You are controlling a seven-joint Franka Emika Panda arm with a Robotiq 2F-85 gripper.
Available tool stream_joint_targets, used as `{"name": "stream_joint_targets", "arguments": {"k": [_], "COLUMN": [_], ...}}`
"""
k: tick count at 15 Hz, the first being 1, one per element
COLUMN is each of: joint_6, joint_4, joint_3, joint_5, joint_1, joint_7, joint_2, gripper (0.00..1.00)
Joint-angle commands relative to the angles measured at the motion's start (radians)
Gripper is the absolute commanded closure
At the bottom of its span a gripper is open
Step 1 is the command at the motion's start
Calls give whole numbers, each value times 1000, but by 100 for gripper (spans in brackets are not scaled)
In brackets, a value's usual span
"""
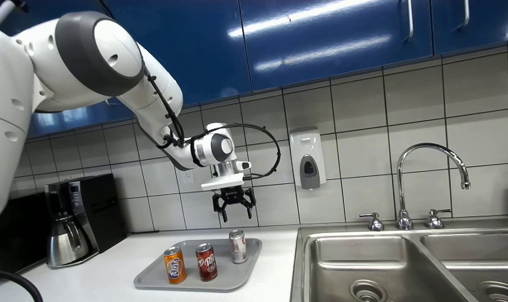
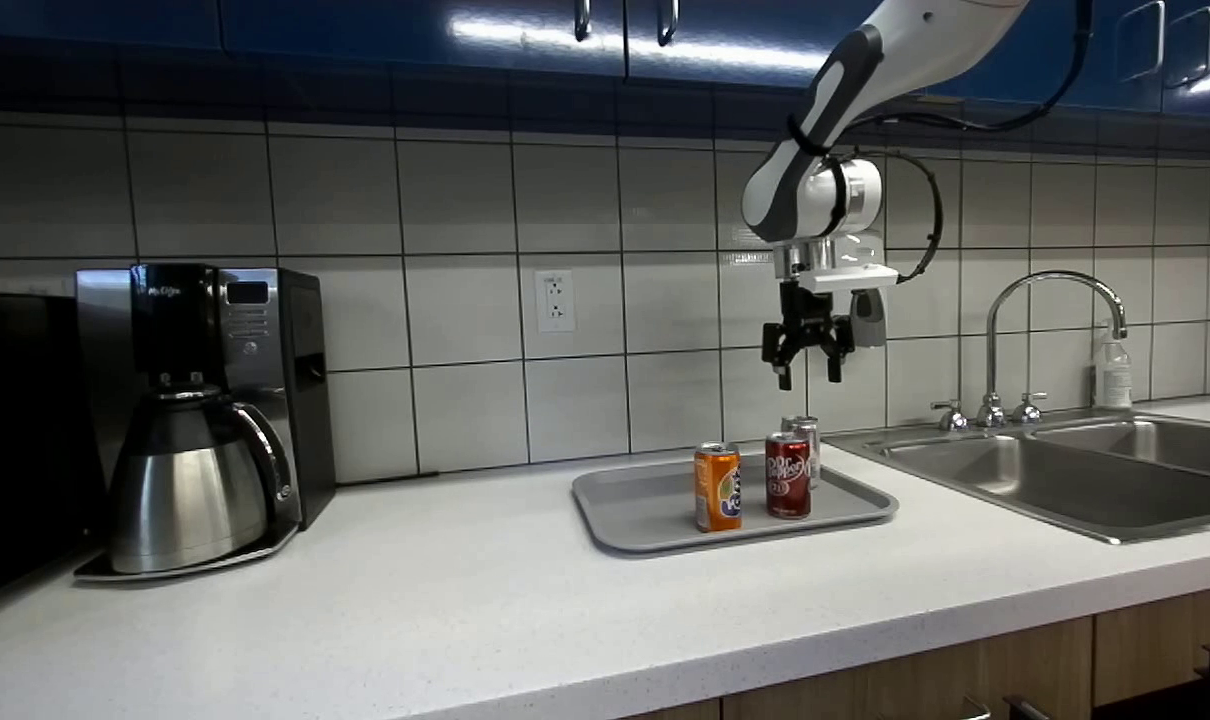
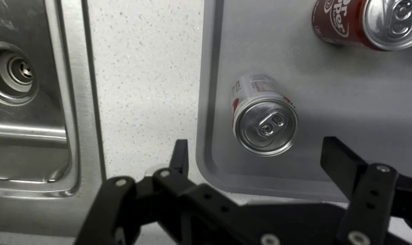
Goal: Shift the two cans to the tray
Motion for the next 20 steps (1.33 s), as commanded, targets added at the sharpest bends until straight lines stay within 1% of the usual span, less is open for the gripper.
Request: {"name": "stream_joint_targets", "arguments": {"k": [1,5,8,14,20], "joint_6": [26,34,62,104,80], "joint_4": [-124,-224,-319,-530,-693], "joint_3": [6,-5,-25,-59,-75], "joint_5": [23,41,37,35,23], "joint_1": [-25,-44,-51,-54,-43], "joint_7": [-33,-47,-42,-58,-51], "joint_2": [-115,-201,-275,-462,-660], "gripper": [0,0,0,0,0]}}
